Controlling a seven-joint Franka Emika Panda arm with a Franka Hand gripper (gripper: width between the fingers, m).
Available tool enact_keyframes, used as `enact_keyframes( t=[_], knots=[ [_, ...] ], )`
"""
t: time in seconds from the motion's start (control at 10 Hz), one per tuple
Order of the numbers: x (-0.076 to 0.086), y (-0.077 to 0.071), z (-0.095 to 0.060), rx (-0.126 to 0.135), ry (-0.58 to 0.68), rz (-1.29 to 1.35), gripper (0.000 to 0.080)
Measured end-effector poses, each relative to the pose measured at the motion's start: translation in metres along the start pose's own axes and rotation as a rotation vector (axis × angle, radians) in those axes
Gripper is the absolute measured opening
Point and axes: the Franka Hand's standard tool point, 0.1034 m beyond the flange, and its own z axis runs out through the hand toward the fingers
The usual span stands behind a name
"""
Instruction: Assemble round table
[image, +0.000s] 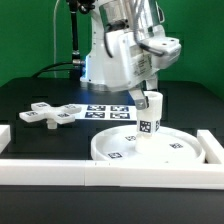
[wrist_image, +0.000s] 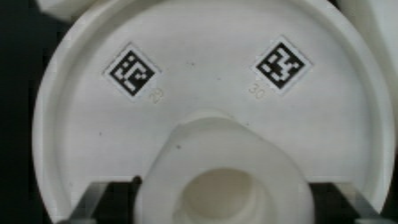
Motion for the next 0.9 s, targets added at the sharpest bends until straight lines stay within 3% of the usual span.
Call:
enact_keyframes(
  t=[0.1,0.3,0.5,0.6,0.9],
  knots=[
    [-0.0015,-0.0002,0.0002,0.014,-0.012,0.067,0.0409],
    [-0.0034,0.0016,0.0013,0.011,-0.025,0.138,0.0409],
    [-0.0042,0.0028,0.0018,0.005,-0.025,0.099,0.0607],
    [-0.0072,0.0057,0.0001,-0.041,-0.016,-0.031,0.0637],
    [-0.0092,0.0053,0.0001,-0.05,-0.024,-0.218,0.0646]
  ],
)
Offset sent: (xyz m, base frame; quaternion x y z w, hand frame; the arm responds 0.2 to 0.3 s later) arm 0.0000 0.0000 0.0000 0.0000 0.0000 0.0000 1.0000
